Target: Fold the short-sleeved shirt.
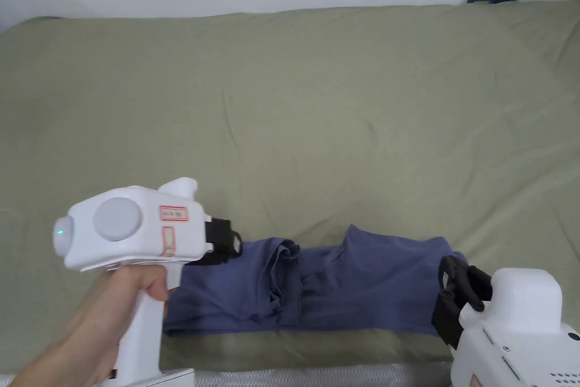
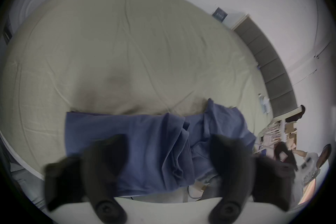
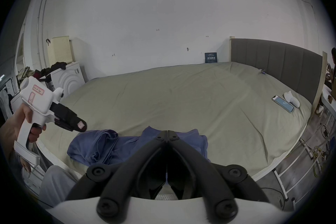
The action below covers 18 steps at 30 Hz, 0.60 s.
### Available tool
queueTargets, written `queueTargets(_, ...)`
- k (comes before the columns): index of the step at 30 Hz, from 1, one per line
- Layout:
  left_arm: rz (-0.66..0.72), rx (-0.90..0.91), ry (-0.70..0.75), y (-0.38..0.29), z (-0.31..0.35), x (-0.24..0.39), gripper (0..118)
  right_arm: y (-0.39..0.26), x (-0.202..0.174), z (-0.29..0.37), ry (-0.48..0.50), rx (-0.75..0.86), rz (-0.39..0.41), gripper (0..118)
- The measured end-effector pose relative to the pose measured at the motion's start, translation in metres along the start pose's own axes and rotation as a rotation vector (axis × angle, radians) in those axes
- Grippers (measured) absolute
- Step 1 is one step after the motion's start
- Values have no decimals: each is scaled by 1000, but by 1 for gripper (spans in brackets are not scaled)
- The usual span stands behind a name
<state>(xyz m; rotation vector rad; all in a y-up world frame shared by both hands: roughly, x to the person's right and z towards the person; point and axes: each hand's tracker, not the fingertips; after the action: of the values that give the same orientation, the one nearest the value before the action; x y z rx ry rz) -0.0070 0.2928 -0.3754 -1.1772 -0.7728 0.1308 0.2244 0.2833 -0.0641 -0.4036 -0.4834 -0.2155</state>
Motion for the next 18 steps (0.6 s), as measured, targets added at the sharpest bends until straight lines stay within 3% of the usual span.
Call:
queueTargets(4,104,-96,-106,-6,-4,-26,0,1,-4,-3,1,9,23,2)
queueTargets(7,46,-108,-118,-13,-32,-22,0,2,-4,-5,-6,2,31,2)
queueTargets(11,79,-184,-235,-24,-90,1,0,1,-2,-4,-12,-9,26,2)
queueTargets(14,54,-179,-180,-32,-126,7,0,-1,0,-2,-21,-22,40,2)
queueTargets(18,108,-176,-235,-24,-108,-9,0,-4,1,-5,-23,-43,39,2)
